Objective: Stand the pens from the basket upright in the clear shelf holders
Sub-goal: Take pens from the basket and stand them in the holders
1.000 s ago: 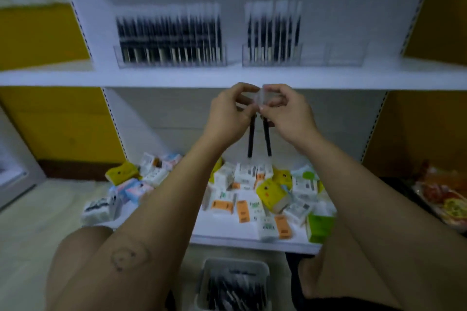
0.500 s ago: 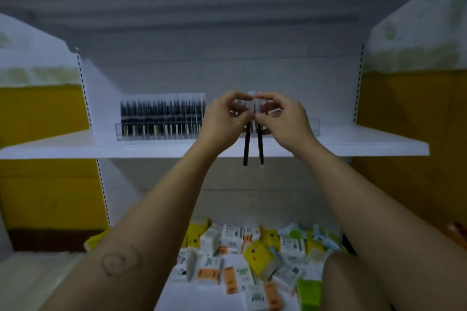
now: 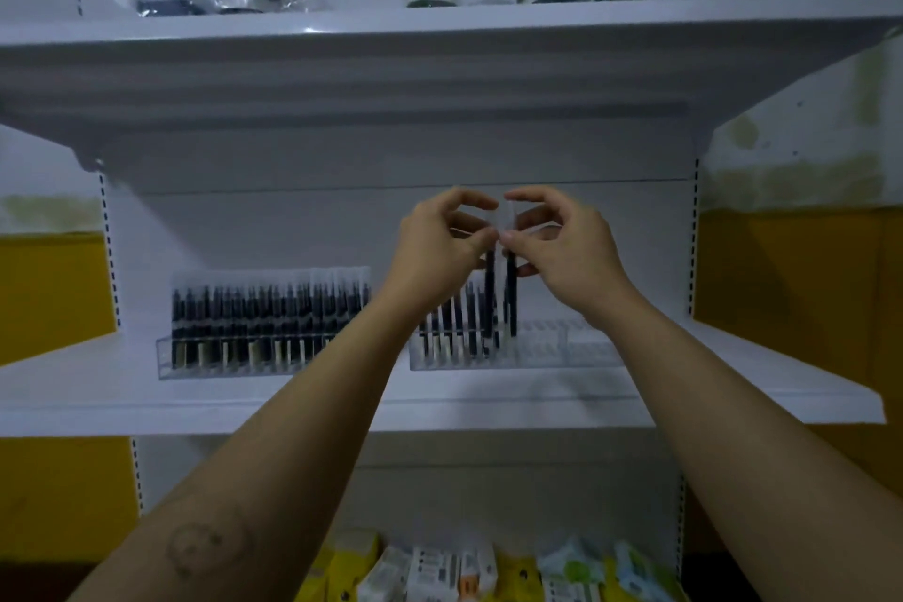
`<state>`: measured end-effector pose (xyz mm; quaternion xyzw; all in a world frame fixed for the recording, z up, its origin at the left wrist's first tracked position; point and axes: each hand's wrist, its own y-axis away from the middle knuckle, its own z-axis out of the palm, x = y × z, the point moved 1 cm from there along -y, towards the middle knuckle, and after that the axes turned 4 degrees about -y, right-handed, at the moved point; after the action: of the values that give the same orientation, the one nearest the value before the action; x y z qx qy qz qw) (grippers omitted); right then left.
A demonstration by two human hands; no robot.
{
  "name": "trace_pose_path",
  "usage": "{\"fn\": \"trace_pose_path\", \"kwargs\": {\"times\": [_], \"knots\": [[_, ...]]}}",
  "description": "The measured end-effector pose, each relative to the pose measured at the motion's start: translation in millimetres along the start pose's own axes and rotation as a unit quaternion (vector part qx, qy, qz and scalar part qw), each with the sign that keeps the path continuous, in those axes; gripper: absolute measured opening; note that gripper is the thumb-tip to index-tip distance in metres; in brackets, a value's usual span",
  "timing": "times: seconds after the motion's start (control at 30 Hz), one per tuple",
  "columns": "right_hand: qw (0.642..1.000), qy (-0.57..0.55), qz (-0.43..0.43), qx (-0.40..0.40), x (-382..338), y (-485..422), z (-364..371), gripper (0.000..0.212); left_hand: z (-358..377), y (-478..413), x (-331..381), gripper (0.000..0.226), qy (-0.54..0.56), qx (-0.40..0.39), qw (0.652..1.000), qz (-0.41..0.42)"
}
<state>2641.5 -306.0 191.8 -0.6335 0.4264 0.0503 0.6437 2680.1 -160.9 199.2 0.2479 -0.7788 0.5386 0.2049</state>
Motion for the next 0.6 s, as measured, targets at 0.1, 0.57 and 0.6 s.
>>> {"fn": "trace_pose_path", "kwargs": {"times": [0.1,0.57,0.6], "knots": [[1.0,-0.007,0.003,0.004,14.0,-19.1,-1.3,0.034,5.9,-22.8,-10.8,0.019,-0.002,0.007,1.0,0.0],[0.998,-0.015,0.049,0.026,103.8,-62.8,8.6,0.029,37.8,-75.4,-76.6,0.018,-0.1,0.029,0.994,0.014],[0.998,-0.02,0.049,0.031,109.4,-64.1,9.2,0.029,40.5,-76.2,-81.0,0.018,-0.097,0.031,0.995,0.011]]}}
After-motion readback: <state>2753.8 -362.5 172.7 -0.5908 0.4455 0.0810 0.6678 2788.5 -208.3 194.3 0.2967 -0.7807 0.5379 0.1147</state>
